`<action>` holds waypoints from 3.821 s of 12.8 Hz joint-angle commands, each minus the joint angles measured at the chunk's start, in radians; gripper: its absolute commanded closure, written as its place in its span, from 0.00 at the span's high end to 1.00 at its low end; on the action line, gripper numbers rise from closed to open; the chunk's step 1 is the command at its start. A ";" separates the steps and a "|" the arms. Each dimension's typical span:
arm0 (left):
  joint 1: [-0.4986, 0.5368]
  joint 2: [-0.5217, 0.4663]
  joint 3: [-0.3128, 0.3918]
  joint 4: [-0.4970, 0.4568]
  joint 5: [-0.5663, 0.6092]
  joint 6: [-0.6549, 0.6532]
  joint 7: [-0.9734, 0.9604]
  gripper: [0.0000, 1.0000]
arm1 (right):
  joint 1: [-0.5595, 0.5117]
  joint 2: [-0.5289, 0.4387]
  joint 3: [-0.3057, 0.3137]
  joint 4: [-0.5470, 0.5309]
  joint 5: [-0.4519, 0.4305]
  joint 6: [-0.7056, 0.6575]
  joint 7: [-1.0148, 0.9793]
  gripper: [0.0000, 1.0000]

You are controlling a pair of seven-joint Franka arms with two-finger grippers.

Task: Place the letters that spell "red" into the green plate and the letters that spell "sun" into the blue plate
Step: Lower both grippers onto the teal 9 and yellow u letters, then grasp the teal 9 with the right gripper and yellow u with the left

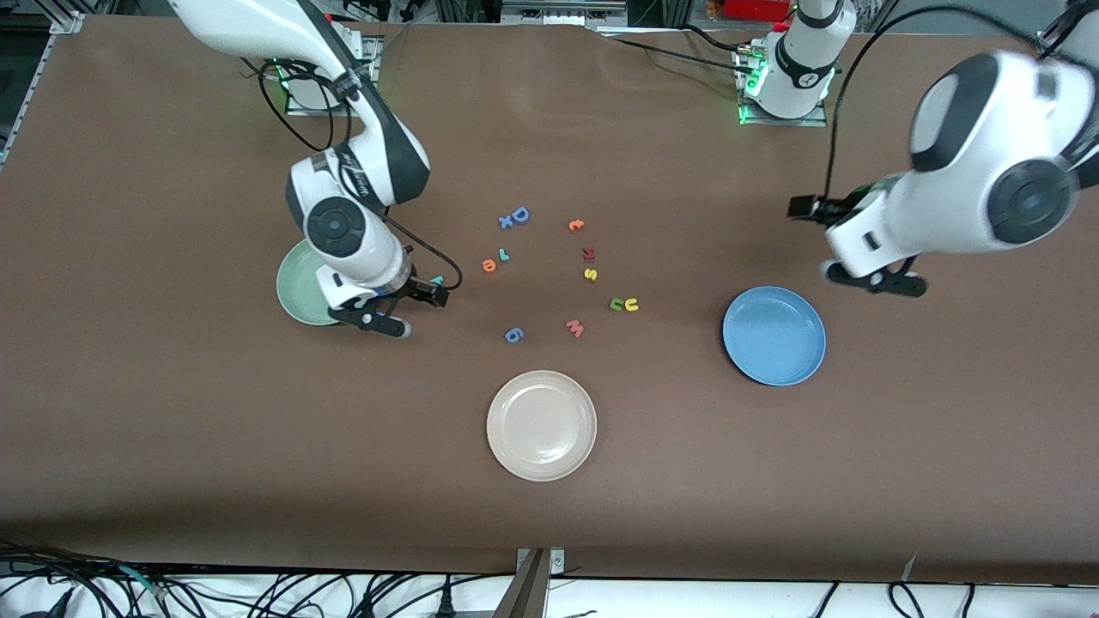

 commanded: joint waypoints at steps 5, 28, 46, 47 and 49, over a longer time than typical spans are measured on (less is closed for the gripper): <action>-0.192 0.160 0.008 -0.012 -0.027 0.289 -0.094 1.00 | 0.019 0.081 -0.004 -0.071 0.011 0.207 0.025 0.99; -0.358 0.298 0.008 -0.213 0.151 0.786 0.297 1.00 | 0.024 0.074 0.014 -0.131 0.012 0.141 0.093 0.48; -0.399 0.364 0.008 -0.269 0.226 1.050 0.639 0.79 | 0.018 0.122 0.008 -0.156 -0.003 0.161 0.064 0.47; -0.399 0.364 0.008 -0.269 0.226 1.050 0.641 0.71 | 0.019 0.122 0.008 -0.156 -0.003 0.162 0.064 0.47; -0.399 0.364 0.008 -0.269 0.226 1.050 0.641 0.39 | 0.021 0.133 0.006 -0.156 -0.003 0.177 0.064 0.47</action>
